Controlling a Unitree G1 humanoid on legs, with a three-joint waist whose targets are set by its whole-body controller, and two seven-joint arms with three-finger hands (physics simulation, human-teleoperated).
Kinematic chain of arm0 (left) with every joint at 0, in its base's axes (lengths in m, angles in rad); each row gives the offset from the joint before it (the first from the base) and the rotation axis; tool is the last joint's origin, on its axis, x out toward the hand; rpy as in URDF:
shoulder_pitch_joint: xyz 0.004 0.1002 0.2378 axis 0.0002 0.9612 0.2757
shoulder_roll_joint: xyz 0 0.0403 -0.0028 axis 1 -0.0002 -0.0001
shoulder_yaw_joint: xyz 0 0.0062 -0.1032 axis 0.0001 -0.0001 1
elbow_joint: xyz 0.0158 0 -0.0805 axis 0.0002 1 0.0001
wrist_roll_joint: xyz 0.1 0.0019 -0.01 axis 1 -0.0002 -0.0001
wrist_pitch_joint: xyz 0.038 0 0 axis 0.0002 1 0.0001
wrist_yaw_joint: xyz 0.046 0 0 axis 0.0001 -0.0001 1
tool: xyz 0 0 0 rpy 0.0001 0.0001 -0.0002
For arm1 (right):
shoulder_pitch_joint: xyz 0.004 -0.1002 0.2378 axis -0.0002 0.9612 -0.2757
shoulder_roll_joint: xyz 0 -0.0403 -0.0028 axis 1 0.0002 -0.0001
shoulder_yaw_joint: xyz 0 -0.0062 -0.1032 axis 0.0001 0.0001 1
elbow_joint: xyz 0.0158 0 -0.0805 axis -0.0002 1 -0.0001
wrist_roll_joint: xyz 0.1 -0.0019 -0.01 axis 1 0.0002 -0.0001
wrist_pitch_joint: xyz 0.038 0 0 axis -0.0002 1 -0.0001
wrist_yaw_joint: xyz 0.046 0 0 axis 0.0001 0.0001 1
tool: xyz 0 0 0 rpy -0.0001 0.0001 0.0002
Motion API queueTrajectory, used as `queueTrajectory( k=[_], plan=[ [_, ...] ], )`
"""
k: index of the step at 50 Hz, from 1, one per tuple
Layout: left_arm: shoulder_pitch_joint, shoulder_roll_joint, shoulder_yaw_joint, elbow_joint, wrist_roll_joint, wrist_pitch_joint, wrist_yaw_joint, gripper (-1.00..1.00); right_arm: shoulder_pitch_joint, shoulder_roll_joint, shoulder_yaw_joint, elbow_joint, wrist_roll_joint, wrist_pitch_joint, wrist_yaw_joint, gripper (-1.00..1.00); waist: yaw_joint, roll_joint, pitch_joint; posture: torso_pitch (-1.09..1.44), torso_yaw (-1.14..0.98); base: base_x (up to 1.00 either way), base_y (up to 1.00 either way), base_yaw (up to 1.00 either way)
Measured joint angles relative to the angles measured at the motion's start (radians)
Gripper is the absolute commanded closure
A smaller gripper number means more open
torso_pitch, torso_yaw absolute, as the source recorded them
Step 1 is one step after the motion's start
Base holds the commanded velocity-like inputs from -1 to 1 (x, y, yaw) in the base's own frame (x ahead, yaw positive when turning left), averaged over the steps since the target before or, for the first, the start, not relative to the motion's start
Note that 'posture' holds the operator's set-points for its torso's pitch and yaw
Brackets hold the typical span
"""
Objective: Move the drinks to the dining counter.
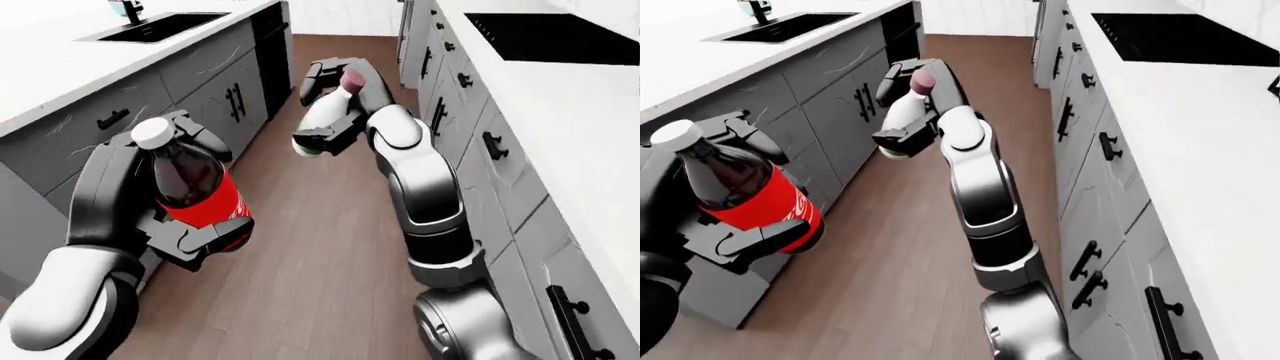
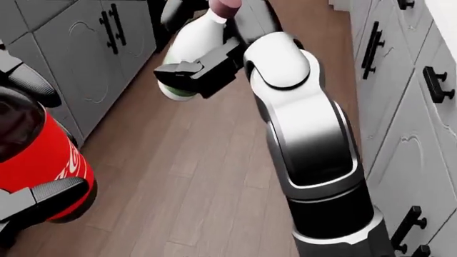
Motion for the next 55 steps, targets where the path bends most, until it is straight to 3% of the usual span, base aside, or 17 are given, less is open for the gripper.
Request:
queueTrajectory(
  k=[3, 5, 10, 14, 16, 18, 20, 27, 29, 34, 39, 43, 48, 49, 52, 55],
  plan=[
    [0.009, -0.003, -0.018, -0.002, -0.013, 0.009, -0.011, 1.00, 0.019, -0.007, -0.015, 0.014, -0.010, 0.007, -0.004, 1.00, 0.003, -0.003, 0.001, 0.00, 0.00, 0.00, 0.00, 1.00],
    [0.007, 0.002, -0.012, -0.002, -0.018, 0.012, -0.012, 1.00, 0.020, -0.007, -0.015, 0.022, -0.018, 0.016, -0.006, 1.00, 0.007, 0.013, 0.000, 0.00, 0.00, 0.00, 0.00, 1.00],
    [-0.009, 0.004, 0.009, -0.007, -0.016, 0.008, -0.010, 1.00, 0.019, -0.002, -0.009, 0.010, -0.019, 0.019, -0.003, 1.00, 0.001, 0.089, 0.009, 0.00, 0.00, 0.00, 0.00, 1.00],
    [0.000, 0.002, 0.005, -0.009, -0.006, -0.003, -0.017, 1.00, 0.009, 0.000, -0.010, 0.012, -0.018, 0.007, -0.003, 1.00, 0.004, 0.157, 0.000, 0.00, 0.00, 0.00, 0.00, 1.00],
    [0.009, -0.001, 0.010, 0.004, 0.004, 0.002, -0.019, 1.00, 0.016, 0.010, 0.000, 0.015, -0.015, 0.002, -0.003, 1.00, 0.020, 0.144, 0.008, 0.00, 0.00, 0.00, 0.00, 1.00],
    [0.016, 0.002, 0.017, 0.013, 0.008, 0.015, -0.015, 1.00, 0.022, 0.018, 0.020, 0.023, -0.006, 0.007, 0.006, 1.00, 0.035, 0.135, 0.001, 0.00, 0.00, 0.00, 0.00, 1.00],
    [0.008, 0.007, 0.019, 0.011, 0.005, 0.019, -0.009, 1.00, 0.023, 0.019, 0.026, 0.024, 0.000, 0.014, 0.014, 1.00, 0.039, 0.110, -0.006, 0.00, 0.00, 0.00, 0.00, 1.00],
    [0.004, 0.015, 0.029, 0.000, -0.017, 0.003, 0.002, 1.00, 0.015, 0.017, 0.013, -0.015, -0.010, 0.006, 0.010, 1.00, 0.020, 0.030, 0.010, 0.00, 0.00, 0.00, 0.00, 1.00],
    [-0.004, 0.014, 0.028, 0.001, -0.020, 0.002, 0.002, 1.00, 0.012, 0.013, 0.009, -0.014, -0.012, 0.001, 0.009, 1.00, 0.009, -0.002, -0.003, 0.00, 0.00, 0.00, 0.00, 1.00],
    [-0.003, 0.001, 0.006, -0.006, -0.026, 0.021, -0.015, 1.00, 0.037, 0.004, -0.010, 0.004, -0.029, 0.019, 0.002, 1.00, 0.009, 0.013, 0.000, 0.00, 0.00, 0.00, 0.00, 1.00],
    [-0.030, -0.014, 0.004, -0.005, 0.012, 0.032, -0.034, 1.00, 0.034, 0.005, -0.004, -0.004, -0.026, 0.019, 0.006, 1.00, 0.003, 0.083, 0.010, 0.00, 0.00, 0.00, 0.00, 1.00],
    [-0.062, -0.012, 0.009, -0.007, 0.016, 0.052, -0.036, 1.00, 0.024, 0.005, -0.005, -0.019, -0.026, 0.021, 0.009, 1.00, 0.004, 0.150, 0.002, 0.00, 0.00, 0.00, 0.00, 1.00],
    [-0.061, -0.020, 0.024, 0.001, 0.057, 0.082, -0.036, 1.00, 0.022, 0.032, 0.043, -0.008, 0.002, 0.020, 0.028, 1.00, 0.012, 0.111, 0.027, 0.00, 0.00, 0.00, -0.02, 0.20],
    [-0.074, -0.024, 0.019, 0.004, 0.062, 0.090, -0.042, 1.00, 0.022, 0.031, 0.042, -0.006, 0.010, 0.025, 0.033, 1.00, 0.008, 0.112, 0.026, 0.00, 0.00, 0.00, -0.92, 0.00],
    [-0.096, -0.026, 0.011, 0.004, 0.070, 0.103, -0.059, 1.00, 0.021, 0.020, 0.024, -0.014, 0.012, 0.047, 0.031, 1.00, -0.005, 0.141, 0.010, 0.00, 0.00, 0.00, -1.00, 0.00],
    [-0.100, -0.027, 0.013, -0.004, 0.077, 0.100, -0.063, 1.00, 0.016, 0.009, 0.002, -0.040, 0.007, 0.045, 0.019, 1.00, -0.006, 0.134, 0.002, 0.00, 0.00, 0.00, -1.00, 0.00]
  ],
)
